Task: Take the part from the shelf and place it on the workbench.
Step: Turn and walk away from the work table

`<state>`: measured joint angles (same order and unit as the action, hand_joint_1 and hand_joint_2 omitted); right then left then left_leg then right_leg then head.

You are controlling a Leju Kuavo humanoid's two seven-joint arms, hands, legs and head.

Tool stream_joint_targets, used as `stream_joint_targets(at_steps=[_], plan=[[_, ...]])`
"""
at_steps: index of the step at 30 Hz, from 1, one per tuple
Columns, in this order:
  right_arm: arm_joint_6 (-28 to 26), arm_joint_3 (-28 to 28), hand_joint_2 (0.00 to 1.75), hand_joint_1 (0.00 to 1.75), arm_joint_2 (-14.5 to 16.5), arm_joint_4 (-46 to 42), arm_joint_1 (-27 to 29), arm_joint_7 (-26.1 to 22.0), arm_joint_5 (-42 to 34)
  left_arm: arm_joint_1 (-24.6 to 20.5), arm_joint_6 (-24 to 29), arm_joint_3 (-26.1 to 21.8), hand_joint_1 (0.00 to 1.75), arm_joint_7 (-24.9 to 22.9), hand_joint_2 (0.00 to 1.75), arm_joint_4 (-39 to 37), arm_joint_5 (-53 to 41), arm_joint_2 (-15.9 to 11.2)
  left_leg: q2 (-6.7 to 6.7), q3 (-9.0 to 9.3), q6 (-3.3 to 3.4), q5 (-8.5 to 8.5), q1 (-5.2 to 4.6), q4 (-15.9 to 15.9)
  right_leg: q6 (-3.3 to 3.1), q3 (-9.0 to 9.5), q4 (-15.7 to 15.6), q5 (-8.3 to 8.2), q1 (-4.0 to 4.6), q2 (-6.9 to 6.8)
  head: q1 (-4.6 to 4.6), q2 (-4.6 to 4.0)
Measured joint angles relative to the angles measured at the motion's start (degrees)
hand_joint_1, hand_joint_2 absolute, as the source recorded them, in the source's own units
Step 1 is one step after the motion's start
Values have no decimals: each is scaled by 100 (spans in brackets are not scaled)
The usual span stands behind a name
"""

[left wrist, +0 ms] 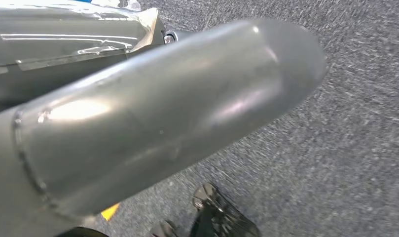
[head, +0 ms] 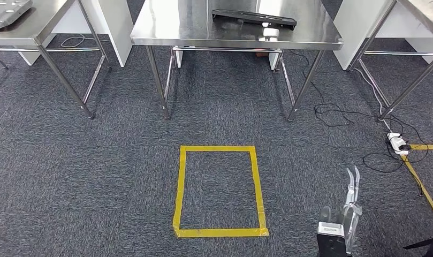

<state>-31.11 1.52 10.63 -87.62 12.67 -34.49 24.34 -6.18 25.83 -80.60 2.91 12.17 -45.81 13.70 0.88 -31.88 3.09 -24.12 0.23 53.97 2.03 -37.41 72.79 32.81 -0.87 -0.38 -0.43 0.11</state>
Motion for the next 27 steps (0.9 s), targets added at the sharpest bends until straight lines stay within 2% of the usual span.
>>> stream_joint_targets(at_steps=[1,2,3,4,5,6,8,9,10,11,12,13,14,15,16,17,18,19,20,21,23,24,25,27], plan=[[-9,-21,0,0,-2,-27,37,-3,-10,0,-21,13,0,1,0,0,-7,-5,4,-103,-15,75,0,20,68,163,-50,-135,-4,1,3,0],[-12,-41,0,0,-4,-55,65,-7,-19,0,-35,25,0,2,0,0,-10,-10,6,-200,-35,145,2,48,117,424,-303,-267,-10,1,3,0],[-15,-56,0,0,-4,-88,84,-11,-23,0,-45,38,0,2,0,0,-15,-13,6,-285,-62,205,-7,84,133,779,-727,-324,-9,3,4,0],[-18,-65,0,0,-4,-122,95,-16,-25,1,-52,50,0,2,0,-1,-22,-15,7,-360,-90,261,-16,121,109,1123,-1218,-277,-5,9,-1,0],[-24,-70,0,0,-4,-150,103,-20,-27,0,-55,62,0,2,0,-1,-33,-18,8,-414,-119,321,-22,150,69,1359,-1607,-190,2,14,-11,0],[-32,-77,0,0,-3,-176,121,-24,-29,1,-59,74,0,3,0,-2,-46,-22,11,-452,-151,381,-23,164,23,1487,-1856,-109,19,18,-19,0],[-51,-103,0,0,-3,-217,195,-30,-48,18,-69,91,0,3,0,-2,-72,-34,7,-504,-219,465,8,168,-75,1429,-1942,-113,27,10,-29,0],[-59,-122,0,0,-1,-238,240,-32,-62,33,-76,99,0,4,0,-3,-86,-41,-7,-531,-256,372,25,218,-133,1378,-1933,-166,25,0,-30,0],[-64,-140,0,0,4,-259,281,-36,-75,49,-83,104,0,7,0,-3,-98,-47,-21,-571,-288,154,38,363,-189,1320,-1932,-232,17,-11,-38,0],[-67,-159,0,0,10,-280,313,-39,-85,60,-93,110,0,11,0,-4,-111,-51,-35,-625,-313,-159,49,611,-231,1253,-1930,-301,13,-20,-47,0],[-67,-181,0,0,16,-301,344,-45,-90,65,-106,124,0,16,0,-4,-122,-57,-41,-687,-335,-507,50,963,-258,1173,-1927,-372,23,-25,-60,0],[-67,-203,0,0,20,-319,376,-54,-94,67,-118,141,0,19,0,-4,-134,-64,-43,-738,-349,-763,50,1344,-267,1084,-1919,-444,35,-28,-67,0],[-67,-226,0,0,21,-334,407,-62,-97,67,-129,161,0,21,0,-4,-148,-74,-44,-754,-351,-867,49,1660,-267,995,-1900,-513,48,-31,-70,0],[-67,-245,0,0,21,-346,437,-71,-101,67,-135,180,0,21,0,-4,-160,-84,-44,-705,-342,-826,48,1845,-263,896,-1868,-578,61,-32,-71,0],[-67,-261,0,0,22,-361,462,-79,-103,67,-138,191,0,21,0,-4,-169,-92,-46,-564,-317,-673,45,1828,-256,795,-1825,-634,72,-30,-72,0],[-67,-273,0,0,23,-375,479,-83,-103,65,-140,199,0,21,0,-4,-173,-99,-49,-328,-279,-506,38,1614,-248,701,-1778,-682,82,-27,-74,0],[-67,-283,0,0,27,-391,493,-86,-104,60,-141,204,0,21,0,-4,-176,-113,-58,-15,-223,-443,24,1226,-233,617,-1734,-722,86,-24,-74,0],[-67,-293,0,0,32,-409,501,-89,-105,53,-142,211,0,22,0,-5,-178,-123,-67,304,-176,-463,8,779,-213,560,-1701,-758,93,-23,-72,0],[-67,-301,0,0,38,-423,506,-91,-106,46,-147,220,0,22,0,-5,-180,-135,-75,544,-141,-536,-14,414,-180,525,-1683,-798,94,-28,-70,0],[-67,-307,0,0,45,-438,509,-94,-107,41,-152,229,0,23,0,-6,-183,-144,-81,680,-110,-615,-40,171,-142,503,-1678,-837,85,-38,-69,0],[-67,-323,0,0,60,-462,525,-100,-113,43,-164,243,0,27,0,-7,-203,-143,-75,665,-63,-581,-62,37,-70,468,-1683,-913,68,-51,-70,0],[-68,-339,0,0,66,-476,544,-101,-117,45,-166,247,0,34,0,-7,-215,-139,-68,617,-27,-526,-57,11,-53,425,-1646,-885,62,-45,-69,0],[-68,-357,0,0,72,-490,567,-102,-125,48,-170,250,0,43,0,-7,-226,-140,-58,562,13,-459,-42,-15,-56,362,-1533,-773,59,-32,-56,0],[-32,-401,0,0,75,-510,614,-102,-190,52,-193,254,0,64,0,-7,-233,-144,-34,436,55,-330,-27,-31,-90,150,-968,-308,42,-4,-26,0]])
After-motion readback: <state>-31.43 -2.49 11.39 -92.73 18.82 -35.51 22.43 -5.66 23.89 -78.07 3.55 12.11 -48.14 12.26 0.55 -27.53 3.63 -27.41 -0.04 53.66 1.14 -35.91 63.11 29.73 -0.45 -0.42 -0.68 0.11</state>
